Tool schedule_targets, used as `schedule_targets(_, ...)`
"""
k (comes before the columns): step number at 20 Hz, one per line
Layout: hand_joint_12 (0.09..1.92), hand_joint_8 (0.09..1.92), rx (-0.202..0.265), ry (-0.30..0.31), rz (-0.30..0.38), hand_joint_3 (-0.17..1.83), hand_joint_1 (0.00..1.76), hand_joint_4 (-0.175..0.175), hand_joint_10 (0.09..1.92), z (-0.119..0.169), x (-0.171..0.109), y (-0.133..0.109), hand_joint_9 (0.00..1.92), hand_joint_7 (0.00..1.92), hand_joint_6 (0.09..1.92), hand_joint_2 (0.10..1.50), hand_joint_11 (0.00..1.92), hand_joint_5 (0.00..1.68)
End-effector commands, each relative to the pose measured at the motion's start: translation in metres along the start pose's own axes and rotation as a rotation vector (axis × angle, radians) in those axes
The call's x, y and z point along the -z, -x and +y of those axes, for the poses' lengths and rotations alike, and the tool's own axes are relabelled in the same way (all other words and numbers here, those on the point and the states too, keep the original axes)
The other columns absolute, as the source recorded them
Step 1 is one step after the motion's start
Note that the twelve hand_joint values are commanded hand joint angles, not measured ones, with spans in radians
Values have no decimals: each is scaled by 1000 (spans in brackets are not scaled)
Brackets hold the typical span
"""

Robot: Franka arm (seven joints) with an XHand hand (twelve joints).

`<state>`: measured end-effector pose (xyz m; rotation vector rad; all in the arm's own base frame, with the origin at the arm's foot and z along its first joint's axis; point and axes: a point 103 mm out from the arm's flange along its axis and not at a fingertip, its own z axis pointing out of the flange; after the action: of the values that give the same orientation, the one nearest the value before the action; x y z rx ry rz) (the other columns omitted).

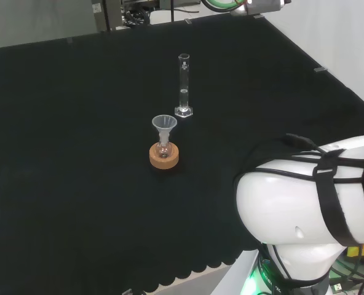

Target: Pick up the graduated cylinder.

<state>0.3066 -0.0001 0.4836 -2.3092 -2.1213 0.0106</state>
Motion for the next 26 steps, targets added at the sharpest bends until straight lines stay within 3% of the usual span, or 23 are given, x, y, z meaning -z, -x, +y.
schedule_targets(1,1382,597,-2,7,-7,-14,252,-18,688,0,0,0,211,12,87,1318,99,240)
schedule_targets(4,1358,561,-4,1,-24,20,130,-9,666,0,0,0,208,9,87,1390,107,233)
schedule_targets(18,1355,545,-88,-33,1,23,130,-10,654,22,-25,18,216,21,87,1395,108,237)
schedule_targets(26,1357,546,-97,-28,39,16,161,-15,653,89,-72,65,230,40,87,1379,108,228)
